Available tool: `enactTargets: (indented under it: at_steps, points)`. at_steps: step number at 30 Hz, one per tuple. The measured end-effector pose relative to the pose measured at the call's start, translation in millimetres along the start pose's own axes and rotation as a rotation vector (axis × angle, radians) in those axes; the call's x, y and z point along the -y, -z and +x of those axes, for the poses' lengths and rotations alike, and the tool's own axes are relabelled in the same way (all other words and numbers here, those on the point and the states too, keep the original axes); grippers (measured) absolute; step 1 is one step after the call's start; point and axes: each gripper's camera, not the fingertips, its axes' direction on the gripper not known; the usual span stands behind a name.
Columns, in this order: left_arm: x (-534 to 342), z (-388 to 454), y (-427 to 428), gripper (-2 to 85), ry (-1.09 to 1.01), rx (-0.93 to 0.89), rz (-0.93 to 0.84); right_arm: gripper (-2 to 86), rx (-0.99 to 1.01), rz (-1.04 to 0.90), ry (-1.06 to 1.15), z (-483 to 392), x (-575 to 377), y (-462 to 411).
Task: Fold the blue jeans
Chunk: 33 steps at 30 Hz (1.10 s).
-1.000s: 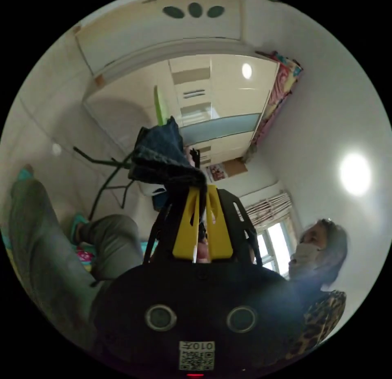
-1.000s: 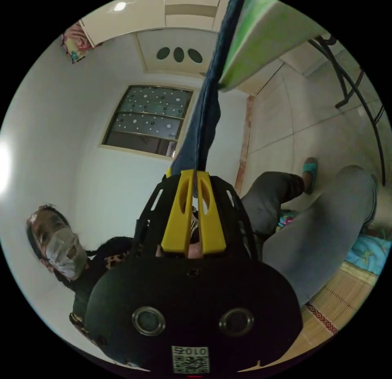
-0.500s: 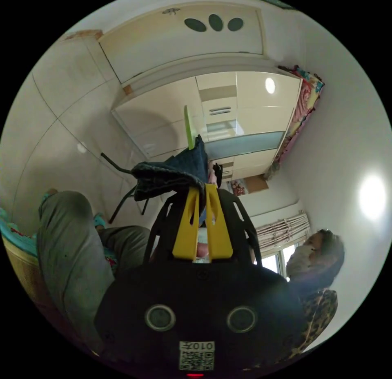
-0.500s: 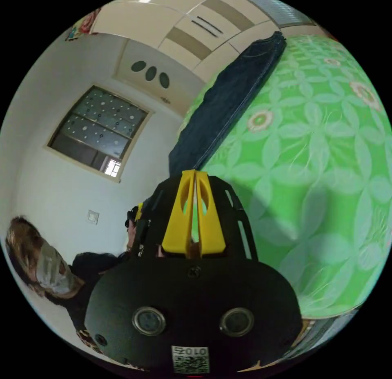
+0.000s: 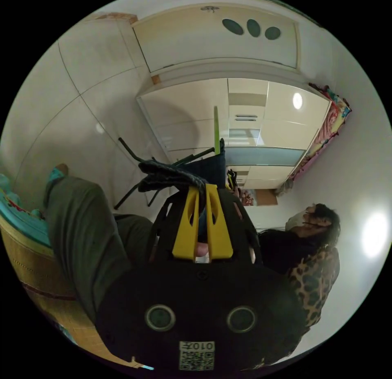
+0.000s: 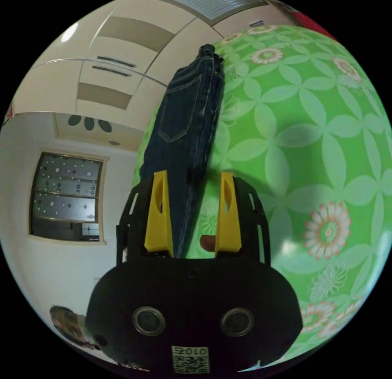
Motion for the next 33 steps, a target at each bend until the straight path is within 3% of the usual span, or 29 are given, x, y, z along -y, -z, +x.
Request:
enactTargets:
  at_steps: [5,9,13,17,22,27,33]
  points:
    - [-1,23,11,1.3,-0.097,0.037,0.04,10.6,0.113,0.004,0.025,-2,32,-20]
    - [-2,34,17,1.3,-0.147,0.05,0.088,4.4,0.075,-0.049,0.042,-4,45,-33]
    - [8,55,25,1.1,-0.117,0.066,0.175,2.8,0.228,0.019,0.035,23,24,7]
    - [63,114,11,0.9,-0.215,0.102,0.115,2.4,0.184,0.084,0.021,55,-17,69]
    - [146,198,-52,0.9,-0.395,0.141,-0.093,3.0,0.197,0.372,-0.191,151,-153,182]
    - [211,251,-133,1.1,-0.494,0.208,-0.267,4.4,0.231,0.623,-0.446,221,-304,220]
    - [264,238,-170,0.8,-0.357,0.377,-0.302,5.0,0.481,0.676,-0.414,250,-412,208]
